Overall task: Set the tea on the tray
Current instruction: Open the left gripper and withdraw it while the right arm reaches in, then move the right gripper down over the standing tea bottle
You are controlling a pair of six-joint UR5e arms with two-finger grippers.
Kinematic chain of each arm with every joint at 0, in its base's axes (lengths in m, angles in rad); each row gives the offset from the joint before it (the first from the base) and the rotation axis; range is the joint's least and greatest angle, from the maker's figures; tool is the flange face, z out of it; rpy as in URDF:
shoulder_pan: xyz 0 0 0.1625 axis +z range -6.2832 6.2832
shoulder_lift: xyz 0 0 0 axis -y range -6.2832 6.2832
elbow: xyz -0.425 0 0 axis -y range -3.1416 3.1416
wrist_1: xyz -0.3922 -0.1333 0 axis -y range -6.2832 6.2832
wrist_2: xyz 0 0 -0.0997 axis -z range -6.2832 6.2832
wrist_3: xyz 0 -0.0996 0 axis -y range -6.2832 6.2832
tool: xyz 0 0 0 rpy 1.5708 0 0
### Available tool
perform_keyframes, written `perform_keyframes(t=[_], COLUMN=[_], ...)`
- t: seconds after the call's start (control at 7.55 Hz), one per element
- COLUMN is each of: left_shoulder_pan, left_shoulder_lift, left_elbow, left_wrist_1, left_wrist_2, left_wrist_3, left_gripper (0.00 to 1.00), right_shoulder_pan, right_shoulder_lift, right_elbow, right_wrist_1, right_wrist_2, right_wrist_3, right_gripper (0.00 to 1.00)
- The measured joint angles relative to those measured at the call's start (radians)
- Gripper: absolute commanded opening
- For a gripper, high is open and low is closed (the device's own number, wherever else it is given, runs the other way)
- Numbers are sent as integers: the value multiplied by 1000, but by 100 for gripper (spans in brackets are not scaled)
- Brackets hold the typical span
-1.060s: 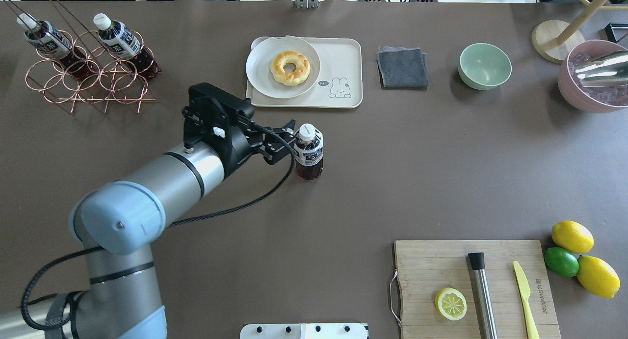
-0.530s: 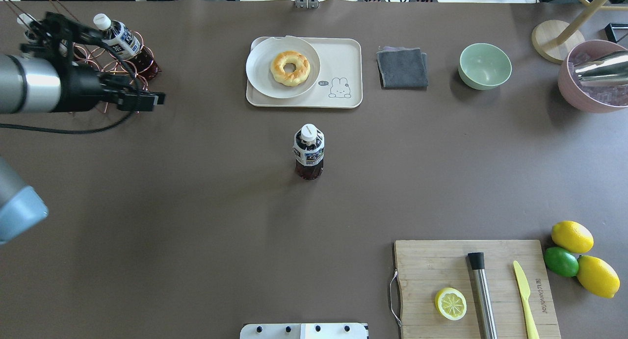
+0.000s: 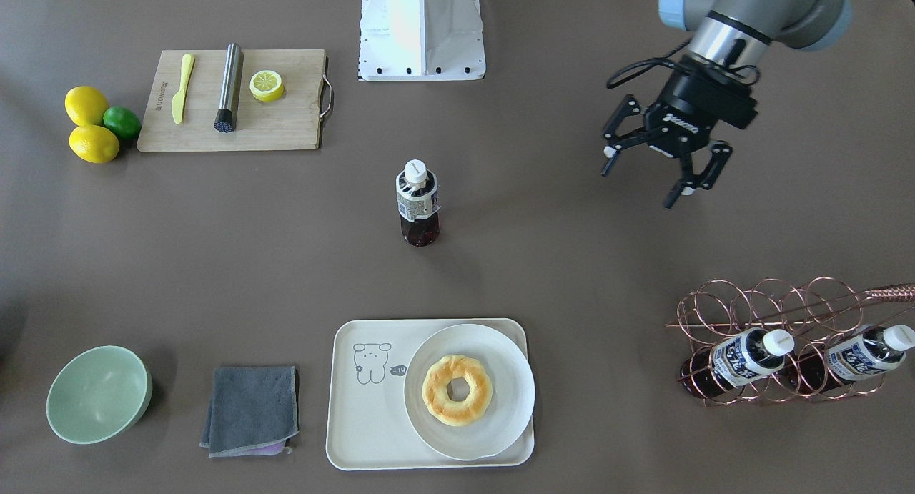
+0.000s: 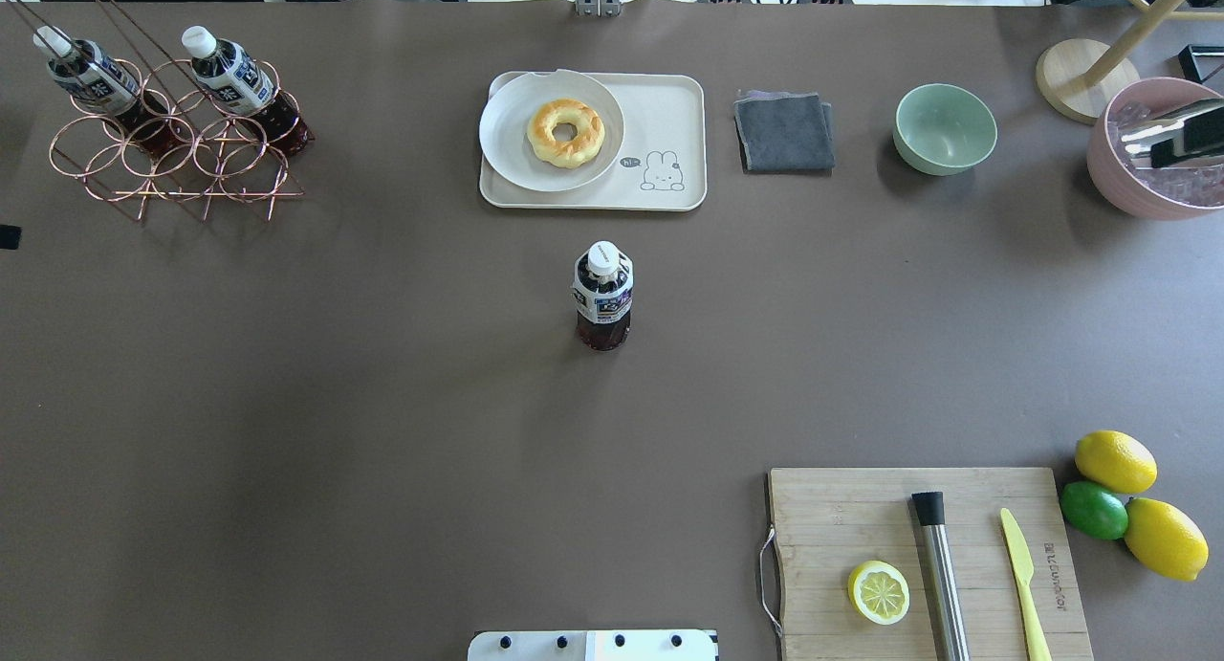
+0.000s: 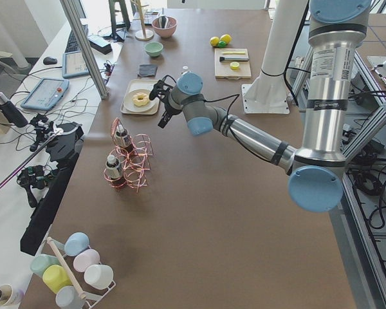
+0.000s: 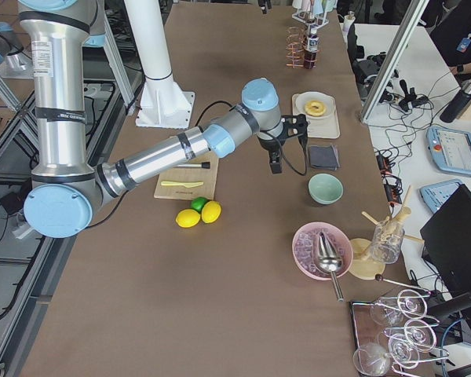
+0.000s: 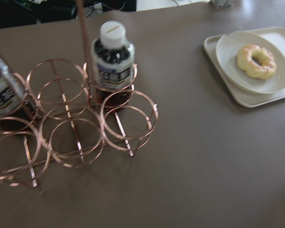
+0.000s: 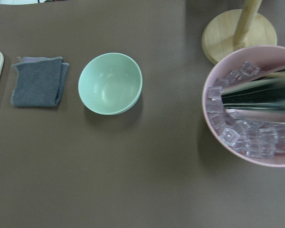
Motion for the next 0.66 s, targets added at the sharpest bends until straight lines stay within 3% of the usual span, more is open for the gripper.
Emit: perform_keyframes(t=[0.4, 0.66], left_shoulder_pan=[-197, -236], left_shoulder_lift=[98, 117], left_elbow=[144, 188], left_wrist_1=[0, -4], left_wrist_2=[-93, -107], left_wrist_3=[240, 316], left_gripper=[100, 100], right_shoulder_pan=[-289, -480], right_shoulder_lift=[190, 341], right_elbow=[69, 87], right_wrist_1=[-4, -57], right_wrist_2=[-195, -335], right_wrist_3=[325, 398], right_gripper=[100, 100])
